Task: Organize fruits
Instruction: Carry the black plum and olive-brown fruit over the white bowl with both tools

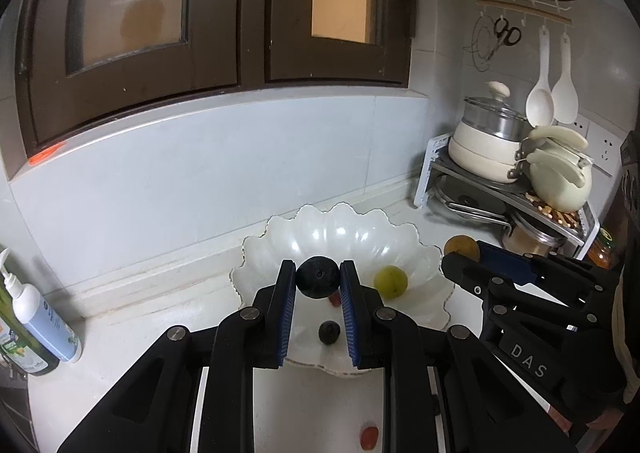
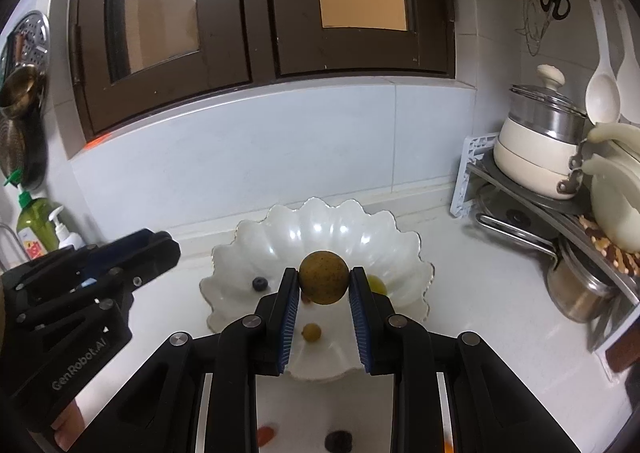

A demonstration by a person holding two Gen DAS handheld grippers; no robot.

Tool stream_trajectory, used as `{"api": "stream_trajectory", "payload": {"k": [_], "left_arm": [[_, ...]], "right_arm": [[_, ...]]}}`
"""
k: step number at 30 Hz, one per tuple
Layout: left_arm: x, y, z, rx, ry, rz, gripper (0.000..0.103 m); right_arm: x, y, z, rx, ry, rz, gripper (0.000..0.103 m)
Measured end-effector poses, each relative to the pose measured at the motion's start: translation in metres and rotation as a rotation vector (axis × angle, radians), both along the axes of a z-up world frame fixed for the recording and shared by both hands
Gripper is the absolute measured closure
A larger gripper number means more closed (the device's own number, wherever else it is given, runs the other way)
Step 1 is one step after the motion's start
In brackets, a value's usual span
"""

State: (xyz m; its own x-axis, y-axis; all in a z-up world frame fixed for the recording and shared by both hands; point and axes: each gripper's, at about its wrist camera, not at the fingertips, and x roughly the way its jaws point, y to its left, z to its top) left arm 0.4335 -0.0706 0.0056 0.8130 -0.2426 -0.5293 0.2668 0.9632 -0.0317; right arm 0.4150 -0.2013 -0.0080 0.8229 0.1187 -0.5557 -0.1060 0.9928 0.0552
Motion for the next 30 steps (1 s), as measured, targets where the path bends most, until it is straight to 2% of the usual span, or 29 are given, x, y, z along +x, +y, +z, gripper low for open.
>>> {"api": "stream_trajectory", "payload": {"k": [19, 25, 30], "left_arm": [[0.087, -0.015, -0.012, 0.004, 0.178, 0.004, 0.08], [0.114, -0.024, -0.019, 0.03, 0.225, 0.0, 0.08], [0.136, -0.032, -0.028, 0.05, 0.261, 0.006, 0.08]], "right_arm": [[0.086, -0.015, -0.009, 0.0, 0.136, 0.0, 0.076], [0.121, -0.024, -0.026, 0.057, 0.249, 0.002, 0.076], [0.143, -0.031, -0.039, 0.087, 0.306, -0.014, 0.076]]}}
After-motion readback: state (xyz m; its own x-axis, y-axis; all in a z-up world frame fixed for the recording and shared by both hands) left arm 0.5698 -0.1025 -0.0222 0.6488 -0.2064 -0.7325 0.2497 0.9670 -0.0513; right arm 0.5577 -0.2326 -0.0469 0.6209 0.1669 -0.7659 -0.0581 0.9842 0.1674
